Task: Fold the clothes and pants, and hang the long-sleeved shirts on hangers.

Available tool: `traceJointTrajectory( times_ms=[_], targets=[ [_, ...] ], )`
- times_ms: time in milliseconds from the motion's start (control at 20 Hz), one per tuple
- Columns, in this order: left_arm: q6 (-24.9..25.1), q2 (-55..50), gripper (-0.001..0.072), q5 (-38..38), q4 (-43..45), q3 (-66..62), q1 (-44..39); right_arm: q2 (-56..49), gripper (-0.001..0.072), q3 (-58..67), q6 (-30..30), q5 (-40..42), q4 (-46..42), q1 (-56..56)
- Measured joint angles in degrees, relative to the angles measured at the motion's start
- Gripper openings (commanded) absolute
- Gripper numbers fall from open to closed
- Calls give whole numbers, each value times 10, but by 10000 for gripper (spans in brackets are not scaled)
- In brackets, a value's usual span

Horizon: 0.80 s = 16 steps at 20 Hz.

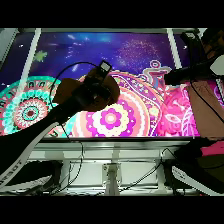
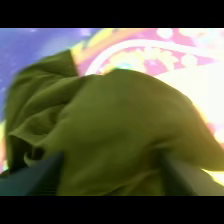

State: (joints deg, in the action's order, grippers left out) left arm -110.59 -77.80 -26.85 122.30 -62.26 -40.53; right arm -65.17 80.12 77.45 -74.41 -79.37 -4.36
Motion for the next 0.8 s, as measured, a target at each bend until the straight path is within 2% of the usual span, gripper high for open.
traceJointTrajectory(
  times_ms=[200, 250, 300, 350, 450, 650, 700, 750, 800],
  targets=[
    [0, 6, 698, -5, 6, 0, -3, 0, 36, 0, 0, 10, 4, 0],
    [0, 14, 698, -11, 11, 0, 2, 0, 95, 0, 0, 13, 9, 0],
    [0, 25, 696, -18, 14, 0, 10, -1, 194, 0, 0, 17, 15, 0],
    [0, 38, 683, -24, 16, 0, 19, -2, 197, 0, -2, 19, 23, -1],
    [0, 68, 601, -37, 19, 0, 44, -11, 196, 0, -24, 21, 48, -7],
    [0, 132, 601, -66, 21, 0, 103, -57, 209, 0, -93, 30, 84, -59],
    [0, 146, 601, -76, 21, 0, 118, -75, 250, 0, -112, 42, 88, -79],
    [-1, 158, 601, -87, 21, 0, 133, -93, 440, 0, -132, 55, 91, -100],
    [-2, 168, 601, -99, 21, 0, 147, -112, 512, 0, -158, 73, 93, -123]
  ],
)
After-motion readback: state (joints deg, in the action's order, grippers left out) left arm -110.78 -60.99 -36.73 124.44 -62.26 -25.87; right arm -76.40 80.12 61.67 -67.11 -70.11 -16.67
